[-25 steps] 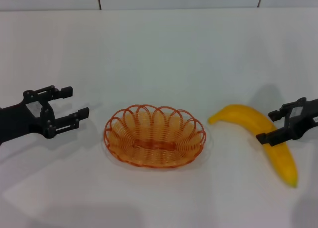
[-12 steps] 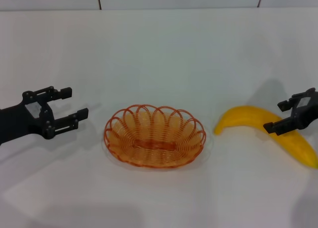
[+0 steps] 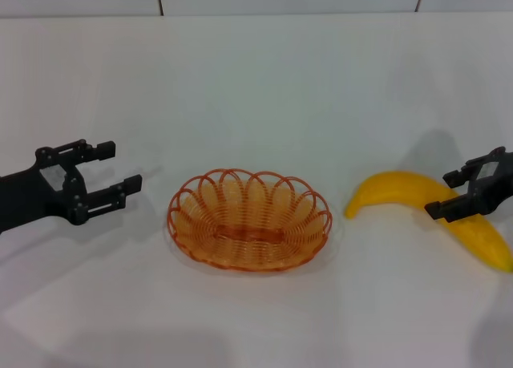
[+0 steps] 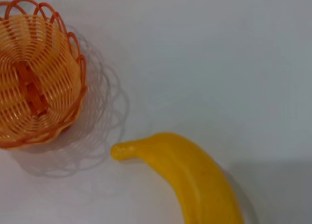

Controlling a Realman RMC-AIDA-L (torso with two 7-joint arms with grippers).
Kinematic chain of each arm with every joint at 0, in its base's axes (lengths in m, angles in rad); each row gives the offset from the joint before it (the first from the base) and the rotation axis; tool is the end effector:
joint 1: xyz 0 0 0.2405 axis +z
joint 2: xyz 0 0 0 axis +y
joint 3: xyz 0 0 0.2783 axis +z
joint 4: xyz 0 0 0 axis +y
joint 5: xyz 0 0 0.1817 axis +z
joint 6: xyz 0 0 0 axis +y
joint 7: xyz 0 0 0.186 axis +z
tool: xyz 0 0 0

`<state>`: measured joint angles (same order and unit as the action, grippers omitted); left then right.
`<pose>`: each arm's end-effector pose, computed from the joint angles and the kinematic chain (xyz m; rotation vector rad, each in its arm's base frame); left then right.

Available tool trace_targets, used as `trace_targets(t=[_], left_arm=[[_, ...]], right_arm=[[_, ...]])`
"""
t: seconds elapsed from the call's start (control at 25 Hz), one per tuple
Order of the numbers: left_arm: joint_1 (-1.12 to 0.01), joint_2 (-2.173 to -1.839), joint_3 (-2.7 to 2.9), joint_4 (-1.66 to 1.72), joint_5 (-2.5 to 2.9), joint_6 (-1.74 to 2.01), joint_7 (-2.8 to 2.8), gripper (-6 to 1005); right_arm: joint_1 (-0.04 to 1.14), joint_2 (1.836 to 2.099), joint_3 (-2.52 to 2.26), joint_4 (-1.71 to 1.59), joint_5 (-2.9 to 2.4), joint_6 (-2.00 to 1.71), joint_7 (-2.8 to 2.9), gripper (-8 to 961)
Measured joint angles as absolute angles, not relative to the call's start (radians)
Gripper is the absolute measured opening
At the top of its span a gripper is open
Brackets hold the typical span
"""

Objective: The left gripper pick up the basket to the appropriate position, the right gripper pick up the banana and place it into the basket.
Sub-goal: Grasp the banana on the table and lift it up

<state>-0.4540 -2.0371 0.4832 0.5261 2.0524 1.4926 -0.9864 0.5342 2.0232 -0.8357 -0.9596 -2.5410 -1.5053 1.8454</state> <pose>-0.3033 0.3225 -0.0293 -2.5433 -0.4116 -0.5827 0.3246 0.3349 -0.0118 -2.6805 0.9014 -0.2441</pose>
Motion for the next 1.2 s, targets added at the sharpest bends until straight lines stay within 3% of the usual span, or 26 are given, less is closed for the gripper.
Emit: trace_targets(t=[0.68, 1.2], left_arm=[[-0.447, -2.037, 0.481, 0.526, 2.052, 1.493, -0.986, 713], [-0.446, -2.035, 0.459, 0.527, 2.052, 1.492, -0.983, 712]], right_arm=[[0.531, 2.023, -0.848, -0.976, -2.532, -1.531, 1.851, 501], [0.530, 2.025, -0.801, -1.219, -2.241, -1.724, 1.815, 504]])
